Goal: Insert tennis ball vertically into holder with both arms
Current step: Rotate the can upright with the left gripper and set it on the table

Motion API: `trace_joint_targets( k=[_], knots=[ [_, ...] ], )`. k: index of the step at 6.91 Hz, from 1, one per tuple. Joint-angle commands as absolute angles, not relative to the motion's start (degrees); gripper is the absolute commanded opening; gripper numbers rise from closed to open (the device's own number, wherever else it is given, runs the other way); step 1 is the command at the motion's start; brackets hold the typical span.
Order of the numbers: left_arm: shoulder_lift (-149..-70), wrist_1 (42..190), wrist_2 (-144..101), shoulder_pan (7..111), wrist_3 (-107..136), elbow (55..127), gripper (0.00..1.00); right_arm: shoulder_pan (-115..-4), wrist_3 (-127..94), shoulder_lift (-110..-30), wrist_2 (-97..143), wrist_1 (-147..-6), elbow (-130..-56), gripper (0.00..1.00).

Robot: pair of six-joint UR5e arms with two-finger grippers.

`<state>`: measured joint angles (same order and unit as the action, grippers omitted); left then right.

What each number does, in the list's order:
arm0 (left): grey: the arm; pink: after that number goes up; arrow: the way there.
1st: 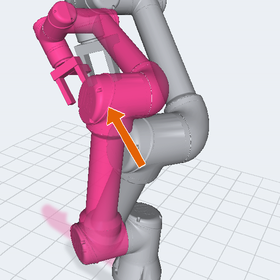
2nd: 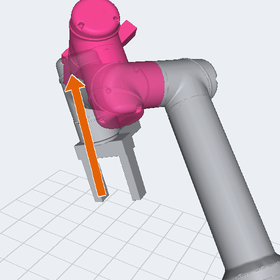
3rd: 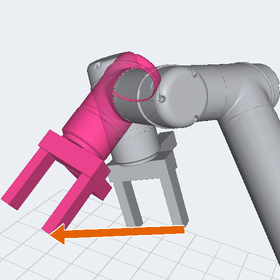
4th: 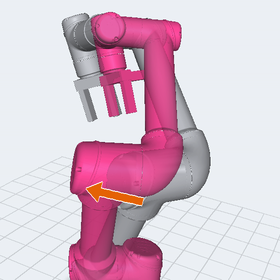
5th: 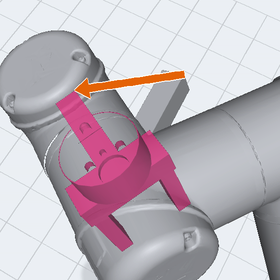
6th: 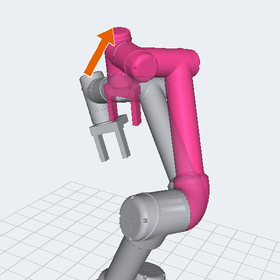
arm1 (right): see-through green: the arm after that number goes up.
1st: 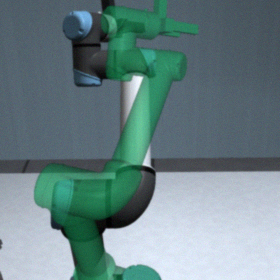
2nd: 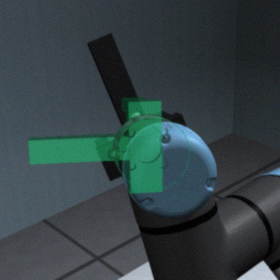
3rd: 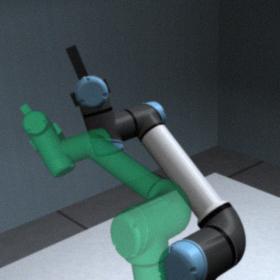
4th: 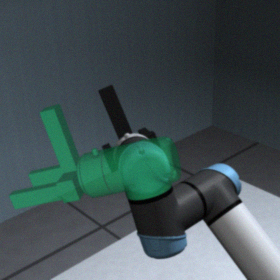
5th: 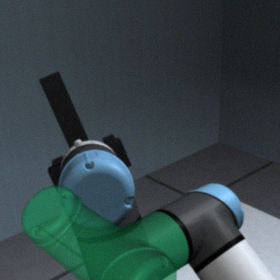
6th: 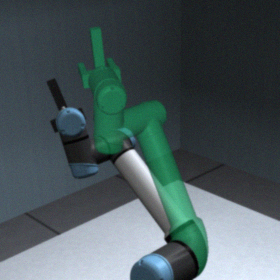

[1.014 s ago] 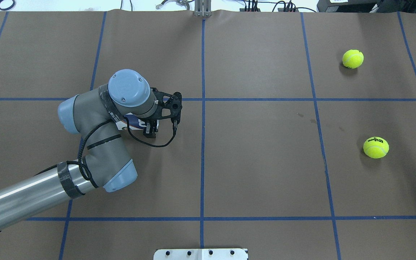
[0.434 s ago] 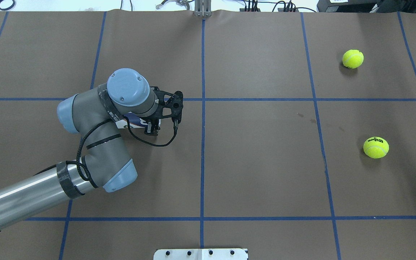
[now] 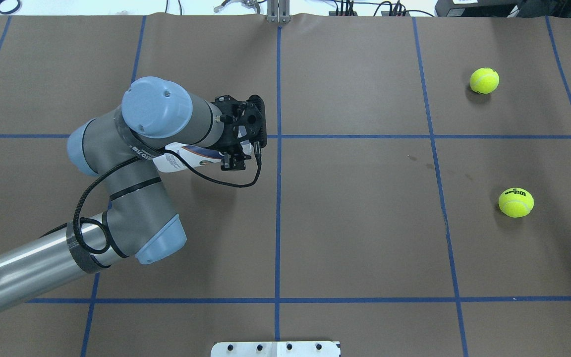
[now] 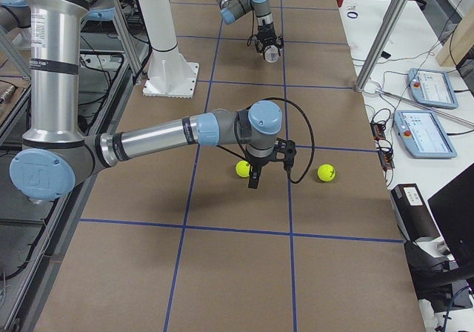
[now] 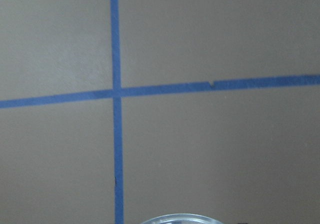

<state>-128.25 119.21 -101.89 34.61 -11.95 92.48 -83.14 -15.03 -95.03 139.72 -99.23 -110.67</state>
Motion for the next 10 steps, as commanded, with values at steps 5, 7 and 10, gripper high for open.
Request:
trace_joint_targets(
  k=[5, 7, 10],
  knots=[
    [-128.4, 175.0, -95.6, 33.9, 17.7, 80.2, 0.54, -83.1, -14.9, -94.7, 139.7, -94.0, -112.3, 1.0],
    [-128.1, 191.1, -88.1, 30.4, 17.4, 73.6, 0.54, -83.1, -15.1, -96.1, 139.7, -88.1, -111.5, 1.0],
    [-128.0, 201.3, -80.8, 26.1, 17.1, 70.7, 0.54, -82.0, -15.4, -96.1, 139.7, -81.9, -111.1, 1.0]
  ],
)
